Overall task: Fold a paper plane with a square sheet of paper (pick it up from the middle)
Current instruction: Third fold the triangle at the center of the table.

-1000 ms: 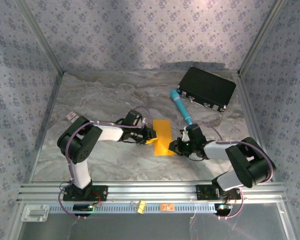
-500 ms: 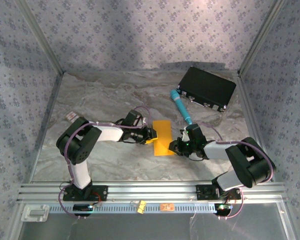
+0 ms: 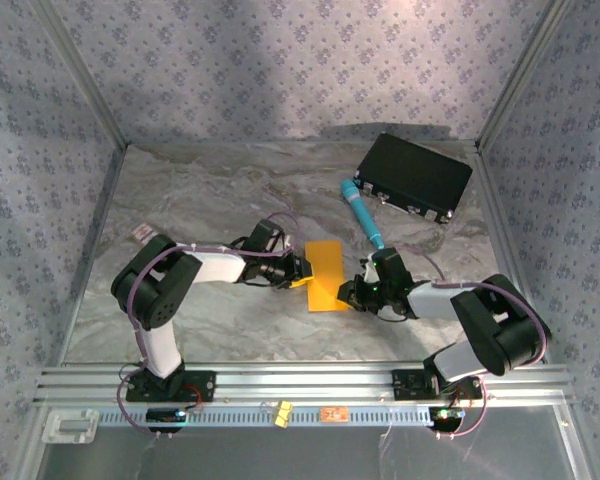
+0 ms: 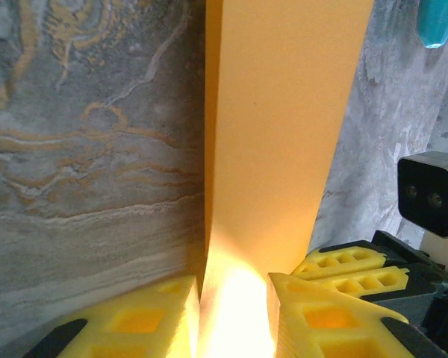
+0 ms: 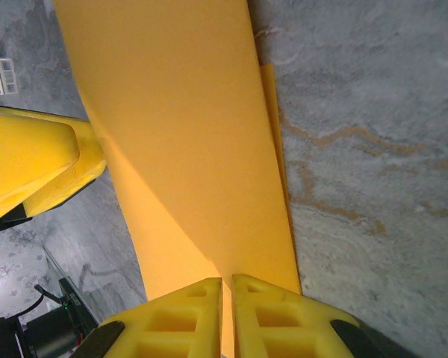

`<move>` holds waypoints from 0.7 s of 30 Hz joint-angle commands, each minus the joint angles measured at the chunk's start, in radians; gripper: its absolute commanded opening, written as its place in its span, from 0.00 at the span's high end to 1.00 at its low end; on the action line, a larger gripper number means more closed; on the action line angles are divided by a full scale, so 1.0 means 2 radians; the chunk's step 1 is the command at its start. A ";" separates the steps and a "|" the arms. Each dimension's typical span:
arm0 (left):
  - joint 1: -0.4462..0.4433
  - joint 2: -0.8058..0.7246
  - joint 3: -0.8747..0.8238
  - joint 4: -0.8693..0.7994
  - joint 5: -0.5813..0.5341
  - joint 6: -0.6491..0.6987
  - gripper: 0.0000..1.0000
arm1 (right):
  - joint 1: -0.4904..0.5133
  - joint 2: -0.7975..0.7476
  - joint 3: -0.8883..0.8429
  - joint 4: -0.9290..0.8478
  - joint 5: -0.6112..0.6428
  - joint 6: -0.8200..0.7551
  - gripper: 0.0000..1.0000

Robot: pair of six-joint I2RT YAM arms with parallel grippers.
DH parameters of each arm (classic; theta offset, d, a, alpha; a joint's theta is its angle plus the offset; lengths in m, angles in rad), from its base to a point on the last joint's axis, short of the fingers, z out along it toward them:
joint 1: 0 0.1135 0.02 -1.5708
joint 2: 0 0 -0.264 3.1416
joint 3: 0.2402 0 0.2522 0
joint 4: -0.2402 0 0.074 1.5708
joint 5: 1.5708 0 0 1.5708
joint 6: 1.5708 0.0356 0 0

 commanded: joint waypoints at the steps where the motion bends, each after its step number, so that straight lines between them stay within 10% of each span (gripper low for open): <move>1: -0.001 0.005 -0.001 0.011 0.012 -0.004 0.71 | 0.000 0.011 -0.008 -0.003 0.022 0.005 0.87; 21: -0.003 0.018 0.004 0.000 0.014 0.002 0.71 | -0.002 0.011 -0.007 0.004 0.019 0.009 0.87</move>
